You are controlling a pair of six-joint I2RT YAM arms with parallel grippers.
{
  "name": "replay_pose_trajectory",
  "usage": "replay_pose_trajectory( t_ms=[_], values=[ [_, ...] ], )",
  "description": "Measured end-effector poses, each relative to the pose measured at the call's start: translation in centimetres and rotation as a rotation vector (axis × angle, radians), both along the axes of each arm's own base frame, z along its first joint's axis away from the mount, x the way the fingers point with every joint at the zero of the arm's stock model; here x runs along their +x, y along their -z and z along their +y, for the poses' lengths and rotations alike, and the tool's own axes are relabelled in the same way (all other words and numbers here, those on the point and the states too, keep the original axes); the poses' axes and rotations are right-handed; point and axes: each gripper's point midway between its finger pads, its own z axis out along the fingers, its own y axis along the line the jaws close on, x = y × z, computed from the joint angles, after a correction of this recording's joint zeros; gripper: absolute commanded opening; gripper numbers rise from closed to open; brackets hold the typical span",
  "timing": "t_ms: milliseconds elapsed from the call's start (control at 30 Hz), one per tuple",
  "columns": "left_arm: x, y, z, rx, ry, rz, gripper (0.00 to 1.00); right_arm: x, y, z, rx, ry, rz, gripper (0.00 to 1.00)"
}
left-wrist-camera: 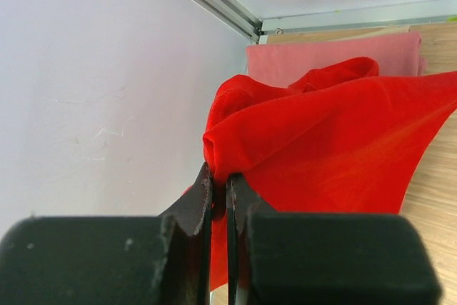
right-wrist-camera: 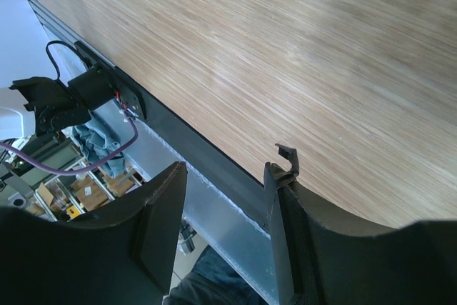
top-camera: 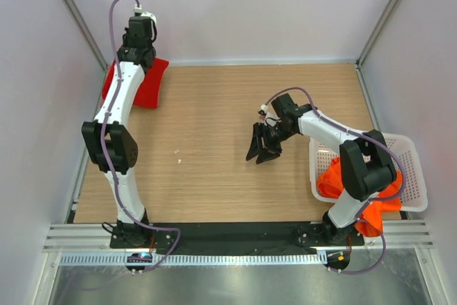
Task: Fold and stack the t-shirts
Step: Neatly place the folded tshirt to the corner
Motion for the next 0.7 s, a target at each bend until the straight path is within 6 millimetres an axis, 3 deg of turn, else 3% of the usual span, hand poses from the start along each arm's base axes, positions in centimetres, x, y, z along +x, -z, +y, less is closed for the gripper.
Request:
replay_pose_trajectory(
  t_ms=[400, 700],
  values=[
    [2.3, 0.6, 2.8, -0.085, -0.063, -0.073, 0.0, 0.6, 0.1, 0.2, -0.007, -0.006, -0.001, 0.54],
    [3.6, 4.3, 4.3, -0.129, -0.11, -0.052, 0.0, 0.8, 0.6, 0.1, -0.029, -0.006, 0.017, 0.54]
  ],
)
